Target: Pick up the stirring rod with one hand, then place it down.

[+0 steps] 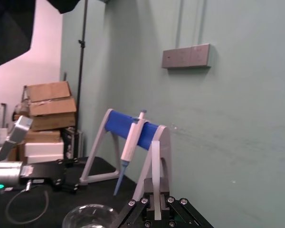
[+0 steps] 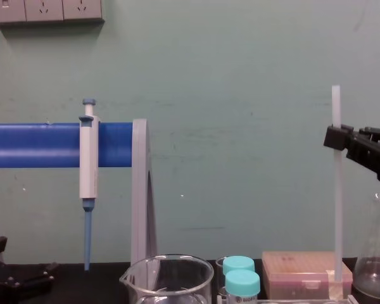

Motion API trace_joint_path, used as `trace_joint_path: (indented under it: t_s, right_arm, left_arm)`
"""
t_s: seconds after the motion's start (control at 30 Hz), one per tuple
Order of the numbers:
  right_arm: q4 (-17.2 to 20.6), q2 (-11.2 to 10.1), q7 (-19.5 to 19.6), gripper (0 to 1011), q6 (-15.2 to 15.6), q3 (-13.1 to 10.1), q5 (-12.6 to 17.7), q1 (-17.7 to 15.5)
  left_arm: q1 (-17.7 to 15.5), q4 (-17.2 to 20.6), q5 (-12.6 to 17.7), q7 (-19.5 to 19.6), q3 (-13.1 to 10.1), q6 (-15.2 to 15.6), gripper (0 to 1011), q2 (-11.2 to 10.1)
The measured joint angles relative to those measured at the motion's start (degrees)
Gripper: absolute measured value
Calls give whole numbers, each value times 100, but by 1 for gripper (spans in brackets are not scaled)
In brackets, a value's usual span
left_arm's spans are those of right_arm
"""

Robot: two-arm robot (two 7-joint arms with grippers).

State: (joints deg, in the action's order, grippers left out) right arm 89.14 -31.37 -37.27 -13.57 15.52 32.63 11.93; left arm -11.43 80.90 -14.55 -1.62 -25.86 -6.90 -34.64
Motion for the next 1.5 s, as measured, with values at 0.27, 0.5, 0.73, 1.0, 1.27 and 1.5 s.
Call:
trace_joint_path:
  t_s: [0.27, 0.5, 0.73, 1.0, 1.27, 1.5]
  right_arm:
    - [-95, -83, -98, 65, 5, 89, -20, -38]
    - [-238, -49, 46, 65, -15, 130, -162, -77]
    - [-403, 72, 72, 65, -10, 157, -157, -63]
    - [-527, 155, 115, 65, 2, 191, -182, -13]
    - [-755, 243, 185, 65, 89, 277, -306, 39]
    - [-897, 309, 213, 65, 216, 323, -323, 69]
  left_arm:
    - [0, 0, 0, 0, 0, 0, 1000, 0]
    - [0, 0, 0, 0, 0, 0, 1000, 0]
    - [0, 0, 0, 0, 0, 0, 1000, 0]
    - [0, 0, 0, 0, 0, 0, 1000, 0]
    - [0, 0, 0, 0, 0, 0, 1000, 0]
    - [0, 0, 0, 0, 0, 0, 1000, 0]
